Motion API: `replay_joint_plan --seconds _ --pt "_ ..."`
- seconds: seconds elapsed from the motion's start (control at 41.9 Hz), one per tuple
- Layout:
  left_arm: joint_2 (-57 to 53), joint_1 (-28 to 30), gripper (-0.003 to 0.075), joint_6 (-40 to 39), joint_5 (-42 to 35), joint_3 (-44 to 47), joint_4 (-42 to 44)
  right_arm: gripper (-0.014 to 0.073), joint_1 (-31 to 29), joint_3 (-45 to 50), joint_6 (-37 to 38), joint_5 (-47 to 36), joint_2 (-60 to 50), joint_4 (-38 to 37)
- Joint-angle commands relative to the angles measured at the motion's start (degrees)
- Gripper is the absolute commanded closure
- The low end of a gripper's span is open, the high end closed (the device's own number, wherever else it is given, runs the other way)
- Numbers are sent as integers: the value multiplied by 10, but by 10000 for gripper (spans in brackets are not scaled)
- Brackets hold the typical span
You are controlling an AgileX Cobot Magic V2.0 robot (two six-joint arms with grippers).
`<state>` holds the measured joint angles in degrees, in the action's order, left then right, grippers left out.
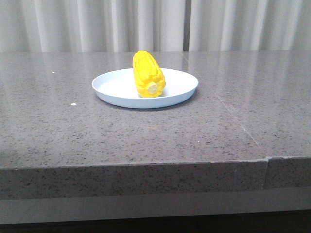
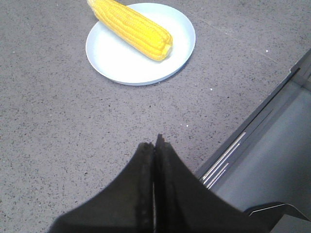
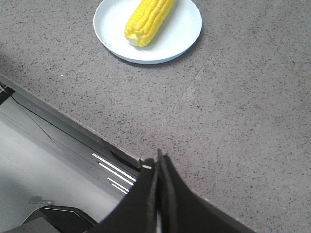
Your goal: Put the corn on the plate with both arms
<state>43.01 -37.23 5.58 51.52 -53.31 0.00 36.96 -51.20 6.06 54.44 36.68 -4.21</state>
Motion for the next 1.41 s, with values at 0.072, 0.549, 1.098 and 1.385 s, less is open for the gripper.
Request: replay_joint_plan --seconds 0.072,0.549,1.098,1.385 --pt "-1 -4 740 -7 -39 -15 -4 713 -2 -15 -2 -39 -1 -2" --pt "-60 141 740 -7 -146 107 10 713 -2 -15 -2 -39 -1 -2" --pt "-366 337 740 -7 -532 485 -13 713 -2 -15 -2 -39 -1 -2" --pt "-435 351 741 -9 -524 538 -12 713 -2 -15 -2 -39 -1 -2"
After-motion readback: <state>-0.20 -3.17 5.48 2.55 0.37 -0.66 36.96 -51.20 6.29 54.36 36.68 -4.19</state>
